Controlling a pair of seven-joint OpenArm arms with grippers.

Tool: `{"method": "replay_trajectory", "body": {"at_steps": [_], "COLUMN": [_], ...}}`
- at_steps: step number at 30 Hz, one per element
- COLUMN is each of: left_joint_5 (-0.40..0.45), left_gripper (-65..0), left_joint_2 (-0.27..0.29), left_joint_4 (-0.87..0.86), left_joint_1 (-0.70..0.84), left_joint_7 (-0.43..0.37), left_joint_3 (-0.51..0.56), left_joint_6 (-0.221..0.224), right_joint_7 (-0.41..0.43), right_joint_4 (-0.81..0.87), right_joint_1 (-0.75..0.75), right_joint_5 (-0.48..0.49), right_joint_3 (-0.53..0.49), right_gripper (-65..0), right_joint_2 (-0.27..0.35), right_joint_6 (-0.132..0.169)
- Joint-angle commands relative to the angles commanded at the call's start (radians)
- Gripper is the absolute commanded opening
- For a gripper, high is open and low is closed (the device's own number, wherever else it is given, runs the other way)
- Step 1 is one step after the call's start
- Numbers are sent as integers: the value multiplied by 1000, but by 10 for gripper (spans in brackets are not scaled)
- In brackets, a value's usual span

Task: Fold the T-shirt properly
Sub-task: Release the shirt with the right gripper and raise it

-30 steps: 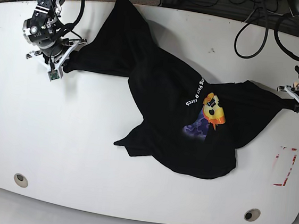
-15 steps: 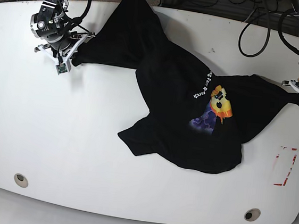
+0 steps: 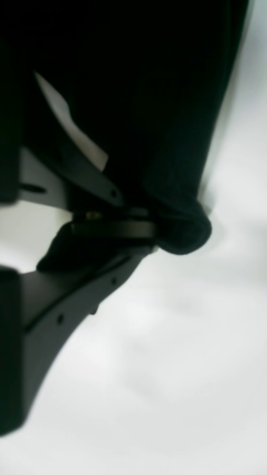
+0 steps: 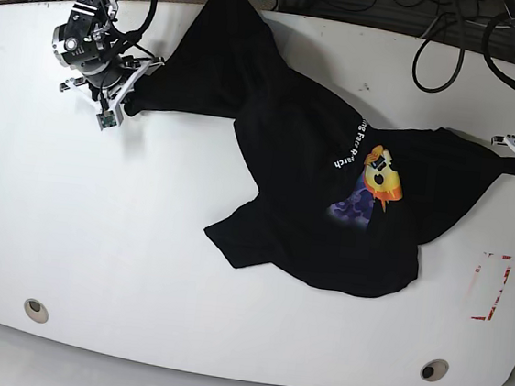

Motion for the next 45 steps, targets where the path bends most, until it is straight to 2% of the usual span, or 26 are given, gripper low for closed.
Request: {"method": "replay_trajectory", "body": {"at_steps": [11, 13, 17, 21, 41, 43, 45], "left_joint_5": [0, 0, 0, 0, -2, -2, -2], "left_gripper": [-626, -626, -626, -624, -617, -596, -543], "left_joint_2": [0, 0, 0, 0, 2, 2, 2], "left_joint_4": [2, 2, 2, 2, 3, 3, 3], "left_joint_1": [0, 0, 0, 0, 0, 0, 0], "left_joint_7": [0, 0, 0, 0, 2, 5, 18], "left_joint_3": [0, 0, 5, 6, 6, 6, 6], "left_joint_6": [0, 0, 0, 0, 0, 0, 0], "right_joint_7": [0, 0, 0, 0, -2, -2, -2], "right_joint_4": [3, 5, 5, 8, 141, 141, 138], "right_joint_1": [-2, -2, -2, 5, 40, 55, 69], "right_joint_5": [6, 8, 8, 3, 9, 9, 9], "right_joint_3": [-2, -2, -2, 5, -2, -2, -2], "right_gripper": [-628, -596, -433, -312, -308, -308, -308], "right_joint_2": [-2, -2, -2, -26, -68, -69, -69], "right_joint_6": [0, -5, -5, -3, 0, 0, 0]}}
